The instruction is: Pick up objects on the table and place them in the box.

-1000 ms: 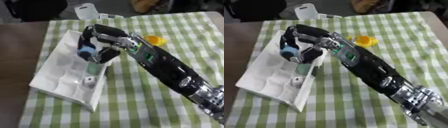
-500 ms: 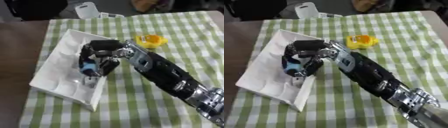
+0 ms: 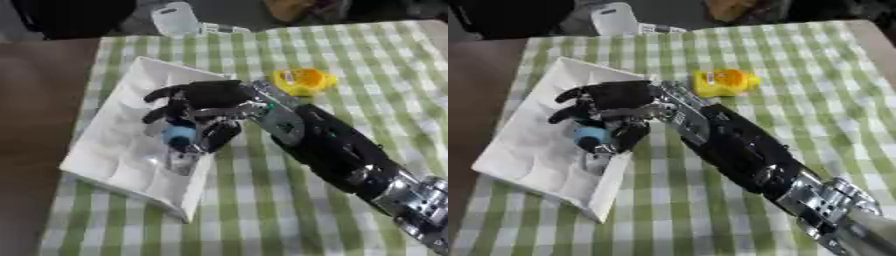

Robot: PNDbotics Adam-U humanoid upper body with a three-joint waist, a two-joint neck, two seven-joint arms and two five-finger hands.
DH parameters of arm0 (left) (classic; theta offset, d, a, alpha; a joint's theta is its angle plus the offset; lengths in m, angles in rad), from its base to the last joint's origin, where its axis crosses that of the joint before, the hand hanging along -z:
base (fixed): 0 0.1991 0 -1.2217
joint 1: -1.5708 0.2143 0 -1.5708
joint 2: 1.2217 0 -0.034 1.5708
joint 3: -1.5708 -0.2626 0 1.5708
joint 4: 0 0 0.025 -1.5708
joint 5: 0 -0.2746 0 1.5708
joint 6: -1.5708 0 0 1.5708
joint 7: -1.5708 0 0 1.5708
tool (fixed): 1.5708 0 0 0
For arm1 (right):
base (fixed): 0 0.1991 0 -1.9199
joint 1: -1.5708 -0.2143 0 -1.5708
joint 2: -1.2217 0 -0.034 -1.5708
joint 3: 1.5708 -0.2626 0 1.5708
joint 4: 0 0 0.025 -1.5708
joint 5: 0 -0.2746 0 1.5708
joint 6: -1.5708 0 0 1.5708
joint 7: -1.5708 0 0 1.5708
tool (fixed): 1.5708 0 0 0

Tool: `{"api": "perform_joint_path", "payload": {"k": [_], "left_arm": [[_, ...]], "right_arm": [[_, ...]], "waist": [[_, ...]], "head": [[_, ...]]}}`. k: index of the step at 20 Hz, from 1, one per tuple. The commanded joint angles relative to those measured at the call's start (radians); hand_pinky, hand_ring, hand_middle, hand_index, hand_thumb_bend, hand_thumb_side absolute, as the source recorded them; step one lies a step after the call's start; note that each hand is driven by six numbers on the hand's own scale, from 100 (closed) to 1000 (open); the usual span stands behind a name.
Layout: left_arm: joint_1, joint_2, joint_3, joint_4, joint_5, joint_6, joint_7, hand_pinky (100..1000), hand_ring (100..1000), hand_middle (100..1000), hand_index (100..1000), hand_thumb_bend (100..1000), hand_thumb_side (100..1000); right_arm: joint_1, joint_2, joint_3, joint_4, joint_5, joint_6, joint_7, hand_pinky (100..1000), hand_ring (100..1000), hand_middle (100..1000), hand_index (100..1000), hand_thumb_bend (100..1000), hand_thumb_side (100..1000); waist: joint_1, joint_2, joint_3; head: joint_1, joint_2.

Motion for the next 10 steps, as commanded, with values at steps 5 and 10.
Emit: {"api": "perform_joint_path", "payload": {"k": [5,10], "left_arm": [[-0.012,0.004,-0.001,-0.024,0.003,-0.001,-0.001,742,702,895,763,164,886],[-0.011,0.004,-0.001,-0.024,0.003,-0.001,-0.001,742,702,896,763,165,885]], "right_arm": [[-0.012,-0.006,0.0,-0.028,0.067,-0.034,-0.062,987,968,1000,1000,100,150],[-0.013,-0.021,-0.006,-0.04,0.093,0.024,-0.16,961,936,999,1000,100,141]], "waist": [[0.004,0.003,-0.002],[0.006,0.0,-0.006]], "head": [[0.001,-0.013],[0.001,-0.014]]}}
